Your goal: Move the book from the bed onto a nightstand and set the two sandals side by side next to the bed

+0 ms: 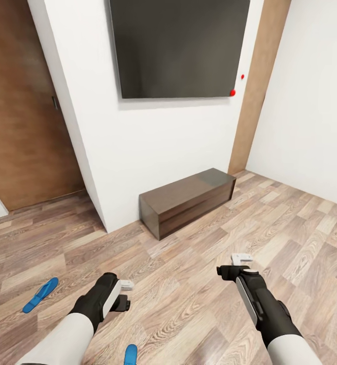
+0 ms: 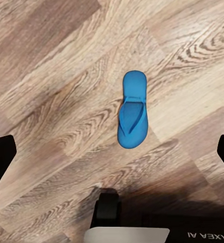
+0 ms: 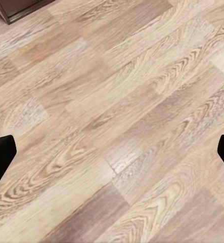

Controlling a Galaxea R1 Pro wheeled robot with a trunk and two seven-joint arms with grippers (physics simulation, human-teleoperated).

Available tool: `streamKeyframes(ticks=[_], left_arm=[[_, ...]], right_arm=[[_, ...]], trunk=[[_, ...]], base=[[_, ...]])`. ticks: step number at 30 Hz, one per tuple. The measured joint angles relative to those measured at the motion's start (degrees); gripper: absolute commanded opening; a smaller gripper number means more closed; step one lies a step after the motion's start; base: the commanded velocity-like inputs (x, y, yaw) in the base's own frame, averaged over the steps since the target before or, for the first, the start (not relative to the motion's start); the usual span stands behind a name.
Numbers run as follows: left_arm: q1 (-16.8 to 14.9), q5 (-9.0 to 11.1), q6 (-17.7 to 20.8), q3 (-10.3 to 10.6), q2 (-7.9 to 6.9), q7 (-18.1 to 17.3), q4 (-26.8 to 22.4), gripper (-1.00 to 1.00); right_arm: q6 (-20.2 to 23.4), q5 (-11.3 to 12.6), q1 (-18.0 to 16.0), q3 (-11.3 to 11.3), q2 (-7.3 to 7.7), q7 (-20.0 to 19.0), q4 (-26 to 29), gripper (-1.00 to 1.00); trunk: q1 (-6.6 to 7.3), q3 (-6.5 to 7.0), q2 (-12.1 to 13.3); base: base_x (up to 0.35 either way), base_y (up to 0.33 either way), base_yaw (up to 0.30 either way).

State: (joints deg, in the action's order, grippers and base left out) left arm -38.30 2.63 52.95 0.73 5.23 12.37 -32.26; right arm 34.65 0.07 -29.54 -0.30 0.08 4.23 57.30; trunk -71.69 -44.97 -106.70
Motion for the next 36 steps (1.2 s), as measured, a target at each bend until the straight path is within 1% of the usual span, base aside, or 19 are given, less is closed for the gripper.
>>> streamKeyframes(ticks=[10,15,20,21,24,29,30,31,32,33,36], left_arm=[[0.0,0.0,-0.4,0.0,0.17,0.0,-0.2,1.00],[0.0,0.2,-1.9,0.0,0.34,0.0,-0.6,1.00],[0.0,0.2,-4.2,0.0,1.13,0.0,-0.3,1.00],[0.0,0.3,-5.8,0.1,1.28,0.0,0.0,1.00],[0.0,0.3,-8.8,0.4,1.43,0.0,1.3,1.00],[0.0,0.2,-14.7,1.0,1.69,0.0,5.3,1.00],[0.0,0.2,-17.3,1.1,1.76,0.0,7.0,1.00],[0.0,0.2,-18.7,1.2,1.79,0.0,7.8,1.00],[0.0,0.2,-21.3,1.2,1.83,0.0,9.3,1.00],[0.0,0.3,-25.5,1.3,1.86,0.1,12.2,1.00],[0.1,0.2,-28.5,1.3,1.88,0.1,14.7,1.00]], right_arm=[[-0.1,0.0,0.0,0.0,0.15,0.0,0.0,1.00],[-0.1,0.0,0.0,0.0,0.20,0.0,0.0,1.00],[-0.2,0.0,0.0,-0.1,0.22,0.0,0.1,1.00],[-0.2,0.0,0.0,-0.1,0.20,0.0,0.1,1.00],[-0.3,0.1,0.0,-0.1,0.19,0.0,0.1,1.00],[-0.3,0.1,0.0,-0.1,0.18,-0.1,0.1,1.00],[-0.4,0.1,0.0,-0.1,0.19,-0.1,0.1,1.00],[-0.4,0.1,0.0,-0.1,0.19,-0.1,0.1,1.00],[-0.4,0.1,0.0,-0.1,0.18,-0.1,0.1,1.00],[-0.4,0.2,0.0,-0.1,0.19,-0.1,0.2,1.00],[-0.5,0.2,0.0,-0.1,0.22,-0.2,0.5,1.00]], trunk=[[-2.20,-2.70,-4.0],[-3.30,-4.06,-6.0],[-4.39,-5.41,-8.0],[-4.61,-5.68,-8.4],[-5.27,-6.49,-9.6],[-6.37,-7.84,-11.6],[-6.59,-8.11,-12.0],[-6.81,-8.38,-12.4],[-7.03,-8.66,-12.8],[-7.25,-8.93,-13.2],[-7.91,-9.74,-14.4]], base=[[0.000,0.000,0.000],[0.000,0.000,0.000],[0.000,0.000,0.000],[0.000,0.000,0.000],[0.000,0.000,0.000],[0.000,0.000,0.000],[0.000,0.000,0.000],[0.000,0.000,0.000],[0.000,0.000,0.000],[0.000,0.000,0.000],[0.000,0.000,0.000]])
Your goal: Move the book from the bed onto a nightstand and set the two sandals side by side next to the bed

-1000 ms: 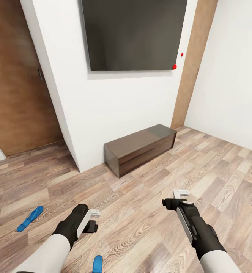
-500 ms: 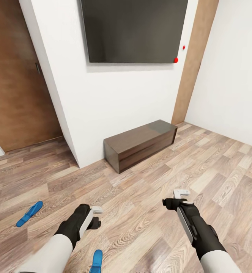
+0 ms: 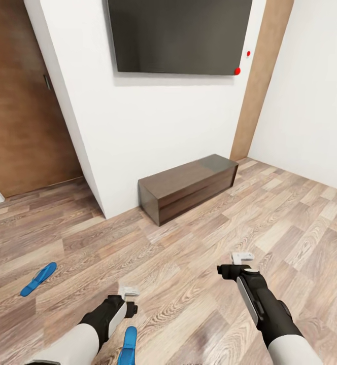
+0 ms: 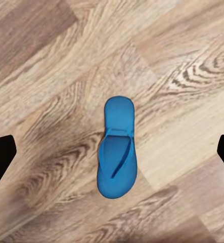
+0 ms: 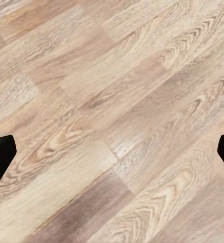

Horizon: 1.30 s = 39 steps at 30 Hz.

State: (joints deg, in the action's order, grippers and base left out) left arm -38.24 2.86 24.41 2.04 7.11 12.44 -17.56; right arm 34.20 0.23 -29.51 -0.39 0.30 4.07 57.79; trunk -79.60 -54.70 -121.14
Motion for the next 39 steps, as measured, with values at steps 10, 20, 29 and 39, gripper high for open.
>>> streamKeyframes(ticks=[10,20,29,39], left_arm=[[0.0,0.0,-12.0,-0.1,-0.06,-0.7,5.9,1.00],[0.0,0.1,-14.7,-0.2,-0.39,-2.7,7.4,1.00],[0.1,0.1,-17.0,-0.2,-0.50,-2.8,7.9,1.00],[0.1,0.1,-19.1,-0.2,-0.69,-2.9,8.8,1.00]], right_arm=[[0.1,0.0,0.0,0.0,-0.03,-0.1,0.3,1.00],[0.1,0.0,0.0,0.0,-0.05,-0.1,0.3,1.00],[0.1,0.0,0.0,0.0,-0.02,-0.1,0.4,1.00],[0.1,0.0,0.0,0.0,0.03,-0.2,0.5,1.00]], trunk=[[-2.20,-2.43,-4.0],[-4.39,-4.37,-8.0],[-6.37,-6.69,-11.6],[-8.57,-9.38,-15.6]], base=[[0.000,0.000,0.000],[0.000,0.000,0.000],[0.000,0.000,0.000],[0.000,0.000,0.000]])
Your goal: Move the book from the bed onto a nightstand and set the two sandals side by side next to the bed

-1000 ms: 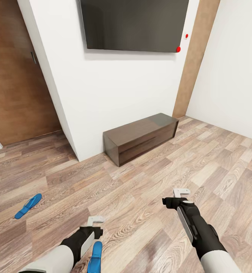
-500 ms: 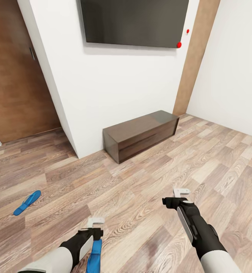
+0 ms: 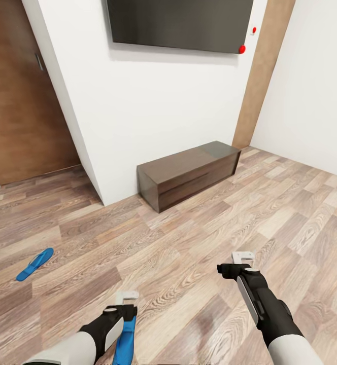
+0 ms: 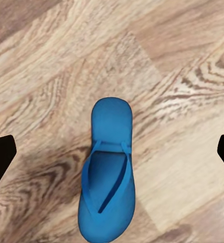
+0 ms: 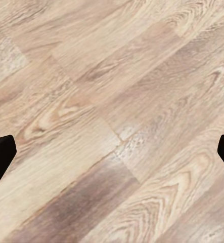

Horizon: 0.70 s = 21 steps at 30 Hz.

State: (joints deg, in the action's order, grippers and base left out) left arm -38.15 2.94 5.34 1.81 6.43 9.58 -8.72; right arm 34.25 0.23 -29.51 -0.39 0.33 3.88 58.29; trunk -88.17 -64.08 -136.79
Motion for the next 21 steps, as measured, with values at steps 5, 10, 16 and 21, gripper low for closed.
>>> streamKeyframes(ticks=[5,10,16,21], left_arm=[[0.0,0.0,-2.0,0.0,-0.04,0.0,0.3,1.00],[0.1,0.0,-2.8,0.0,-0.10,0.0,0.8,1.00],[0.0,0.0,-2.1,0.0,-0.11,0.0,0.8,1.00],[-0.3,-0.1,7.4,0.1,-0.10,0.0,-2.9,1.00]], right_arm=[[0.0,0.0,0.0,0.0,0.01,0.0,0.0,1.00],[0.0,0.0,0.0,0.0,0.01,0.0,0.0,1.00],[0.0,0.0,0.0,0.0,0.00,0.0,0.0,1.00],[0.1,0.0,0.0,0.0,0.01,0.0,1.3,1.00]], trunk=[[-1.10,-1.35,-2.0],[-2.20,-2.69,-4.0],[-3.52,-4.31,-6.4],[-3.65,-5.86,-6.5]], base=[[0.000,0.000,0.000],[0.000,0.000,0.000],[0.000,0.000,0.000],[0.000,0.000,0.000]])
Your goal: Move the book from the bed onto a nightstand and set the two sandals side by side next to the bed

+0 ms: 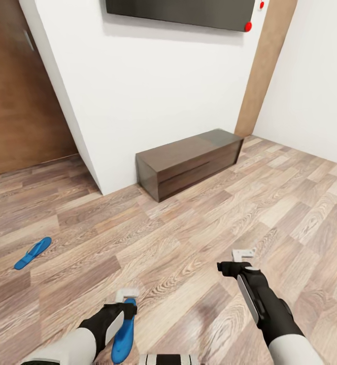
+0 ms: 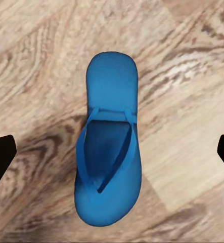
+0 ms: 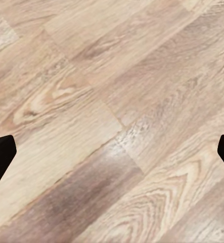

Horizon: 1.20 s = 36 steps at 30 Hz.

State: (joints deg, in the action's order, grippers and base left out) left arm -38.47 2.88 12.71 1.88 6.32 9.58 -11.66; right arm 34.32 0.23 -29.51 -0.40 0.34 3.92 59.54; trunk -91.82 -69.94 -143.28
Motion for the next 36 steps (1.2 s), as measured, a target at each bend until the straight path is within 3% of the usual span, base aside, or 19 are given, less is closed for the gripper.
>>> streamKeyframes(ticks=[1,4,11,36], left_arm=[[0.0,0.0,3.5,0.0,0.00,0.0,-2.4,1.00],[-0.1,0.0,9.2,0.0,-0.04,0.0,-7.2,1.00],[-0.1,0.0,14.0,-0.1,0.11,-0.2,-13.5,1.00],[-0.1,0.0,12.6,0.0,0.01,-0.1,-14.3,1.00]], right_arm=[[0.1,0.0,0.0,0.0,0.00,0.0,0.5,1.00],[0.2,0.0,0.0,0.0,0.00,0.0,1.2,1.00],[0.3,0.0,0.0,0.0,0.00,0.0,1.8,1.00],[0.1,0.0,0.0,0.1,0.00,0.0,1.8,1.00]], trunk=[[-0.02,-0.31,0.0],[-0.10,-1.24,-0.1],[-0.28,-3.42,-0.1],[-0.93,-11.21,-0.5]], base=[[0.000,0.000,0.000],[0.000,0.000,0.000],[0.000,0.000,0.000],[0.000,0.000,0.000]])
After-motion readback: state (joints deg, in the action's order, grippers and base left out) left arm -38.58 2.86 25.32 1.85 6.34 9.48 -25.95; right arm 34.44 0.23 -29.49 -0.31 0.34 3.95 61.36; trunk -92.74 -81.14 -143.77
